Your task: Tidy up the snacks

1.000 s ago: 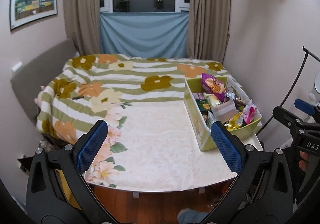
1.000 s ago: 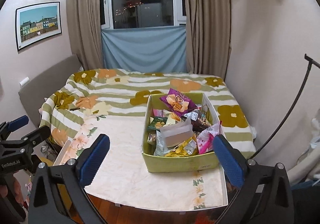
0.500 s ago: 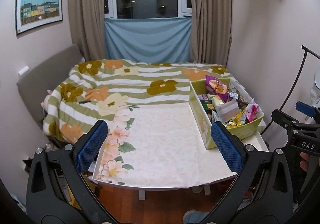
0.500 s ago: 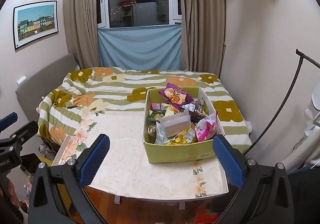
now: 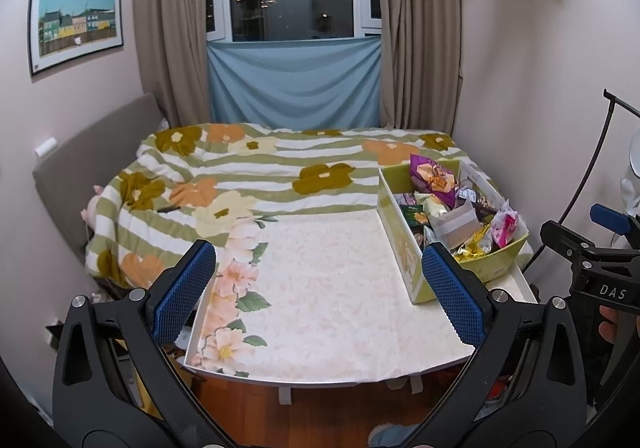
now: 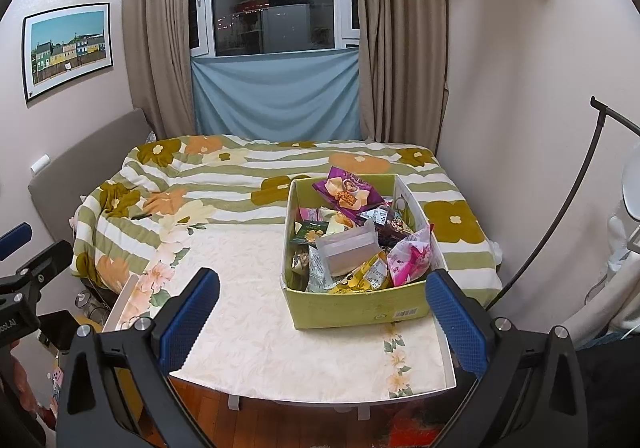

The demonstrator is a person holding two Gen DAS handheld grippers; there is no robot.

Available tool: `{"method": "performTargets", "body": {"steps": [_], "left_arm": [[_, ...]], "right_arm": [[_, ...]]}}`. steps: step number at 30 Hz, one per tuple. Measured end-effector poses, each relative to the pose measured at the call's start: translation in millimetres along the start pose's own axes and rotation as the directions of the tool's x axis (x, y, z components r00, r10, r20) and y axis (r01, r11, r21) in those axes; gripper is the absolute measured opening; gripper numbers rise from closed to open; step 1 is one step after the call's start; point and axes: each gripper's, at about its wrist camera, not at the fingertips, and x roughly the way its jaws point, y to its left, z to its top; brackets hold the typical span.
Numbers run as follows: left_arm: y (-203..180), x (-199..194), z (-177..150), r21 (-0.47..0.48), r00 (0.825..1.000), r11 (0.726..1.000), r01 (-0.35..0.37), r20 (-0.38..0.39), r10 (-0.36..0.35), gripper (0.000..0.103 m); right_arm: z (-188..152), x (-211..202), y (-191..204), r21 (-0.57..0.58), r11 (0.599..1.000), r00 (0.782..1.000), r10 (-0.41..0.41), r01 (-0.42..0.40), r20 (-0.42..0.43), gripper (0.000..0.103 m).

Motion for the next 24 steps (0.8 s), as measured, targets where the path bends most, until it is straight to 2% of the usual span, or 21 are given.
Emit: {"method": "performTargets", "body": {"steps": [24], "left_arm": [[0.3, 10.8, 4.7, 0.002, 1.000, 1.000, 0.029, 0.001, -0.029, 0.102]], "right_arm": [[0.8, 9.7, 5.5, 0.015, 1.000, 1.000, -0.013, 0.014, -0.028, 0.102]]}}
